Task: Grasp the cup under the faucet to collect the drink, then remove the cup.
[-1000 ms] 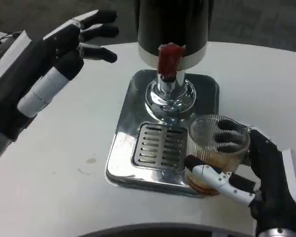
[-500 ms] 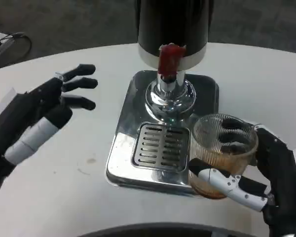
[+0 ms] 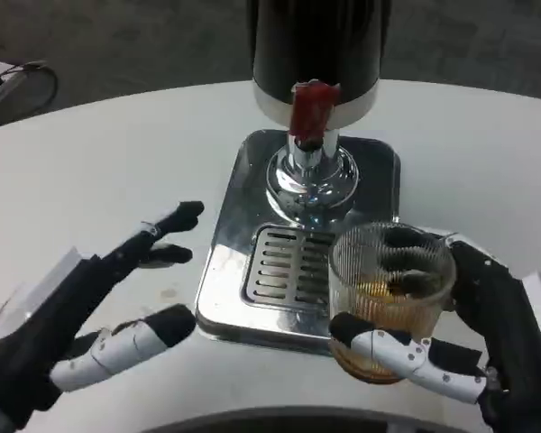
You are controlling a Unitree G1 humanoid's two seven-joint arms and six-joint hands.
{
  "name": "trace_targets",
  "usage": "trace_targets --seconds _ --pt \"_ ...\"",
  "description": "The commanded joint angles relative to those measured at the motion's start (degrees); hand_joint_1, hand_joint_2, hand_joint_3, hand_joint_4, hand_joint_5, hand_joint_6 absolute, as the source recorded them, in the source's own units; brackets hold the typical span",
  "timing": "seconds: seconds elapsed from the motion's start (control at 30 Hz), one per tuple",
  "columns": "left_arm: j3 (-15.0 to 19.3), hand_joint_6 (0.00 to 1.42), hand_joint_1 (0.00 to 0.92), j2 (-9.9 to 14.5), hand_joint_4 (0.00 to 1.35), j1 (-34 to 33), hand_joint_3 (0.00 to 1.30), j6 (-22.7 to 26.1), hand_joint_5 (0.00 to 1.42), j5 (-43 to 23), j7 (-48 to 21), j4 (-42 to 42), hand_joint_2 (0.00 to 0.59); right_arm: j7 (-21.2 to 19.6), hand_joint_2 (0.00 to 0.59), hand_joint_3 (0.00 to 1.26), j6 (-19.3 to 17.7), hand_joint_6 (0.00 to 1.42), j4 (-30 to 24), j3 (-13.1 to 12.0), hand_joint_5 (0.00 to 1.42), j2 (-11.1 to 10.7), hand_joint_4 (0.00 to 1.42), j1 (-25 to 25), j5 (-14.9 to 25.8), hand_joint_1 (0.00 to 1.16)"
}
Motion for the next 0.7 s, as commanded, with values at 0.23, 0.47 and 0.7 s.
trace_targets --seconds 0.23,0.47,0.7 --pt "0.05 0.13 0.000 1.64 0.01 5.17 0.10 -5.29 0.10 9.00 3.10 -5.15 0.025 2.43 0.175 0.87 -2.63 0.55 -4.75 0.22 0.94 -1.15 0.94 1.90 0.74 1.09" --pt "0.50 0.11 0.000 1.55 0.00 8.49 0.07 -4.50 0.06 13.14 4.19 -9.77 0.031 3.83 0.175 0.87 -3.95 0.55 -6.76 -0.52 0.94 -2.84 0.95 3.58 1.12 1.10" --pt "0.14 0.08 0.000 1.27 0.00 11.32 0.02 -2.62 0.02 16.85 4.03 -13.61 0.044 4.97 0.183 0.87 -4.71 0.56 -8.66 -0.86 0.94 -3.62 0.95 6.56 1.80 1.11"
